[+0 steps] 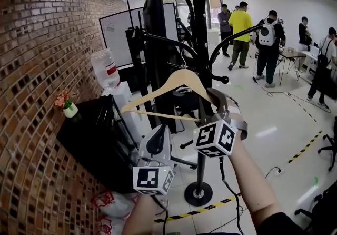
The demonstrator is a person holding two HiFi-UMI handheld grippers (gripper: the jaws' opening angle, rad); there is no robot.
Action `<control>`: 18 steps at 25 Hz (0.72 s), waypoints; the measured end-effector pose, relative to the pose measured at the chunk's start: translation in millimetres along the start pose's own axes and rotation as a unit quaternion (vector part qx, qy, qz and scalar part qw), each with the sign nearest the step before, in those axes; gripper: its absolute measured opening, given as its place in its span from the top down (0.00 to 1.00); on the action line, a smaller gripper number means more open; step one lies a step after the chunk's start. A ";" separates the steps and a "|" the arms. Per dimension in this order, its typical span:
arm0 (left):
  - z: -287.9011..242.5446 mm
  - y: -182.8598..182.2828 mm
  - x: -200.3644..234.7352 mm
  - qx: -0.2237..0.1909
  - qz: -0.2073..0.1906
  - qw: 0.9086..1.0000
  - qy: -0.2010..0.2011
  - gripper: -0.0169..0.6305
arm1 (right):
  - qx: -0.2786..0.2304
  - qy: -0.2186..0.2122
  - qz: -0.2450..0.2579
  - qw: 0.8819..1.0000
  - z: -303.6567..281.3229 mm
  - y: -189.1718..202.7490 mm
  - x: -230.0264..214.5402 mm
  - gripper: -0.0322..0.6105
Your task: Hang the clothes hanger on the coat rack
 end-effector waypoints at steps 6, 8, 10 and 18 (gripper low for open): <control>-1.2 5.1 -3.1 0.010 0.001 1.000 -0.002 0.97 | 0.011 -0.003 0.003 1.000 -4.8 25.9 13.2 0.80; -2.1 5.5 -5.8 0.016 0.002 1.000 -0.004 0.97 | 0.012 -0.004 0.006 1.000 -5.3 33.2 15.8 0.80; -4.2 13.0 -5.3 0.018 0.001 1.000 -0.003 0.97 | 0.010 -0.004 0.008 1.000 -7.4 39.5 19.7 0.80; -9.4 32.6 -9.2 0.035 0.001 0.999 -0.003 0.97 | 0.006 -0.008 0.008 1.000 -9.0 59.2 34.7 0.80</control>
Point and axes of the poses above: the fingertips, and each gripper's own axes: z backward along the fingers, x to its left, y out of its underside, the point moved 10 cm from there along z, backward along the fingers, and after that the axes turned 2 degrees about x, right-handed, at the moved point
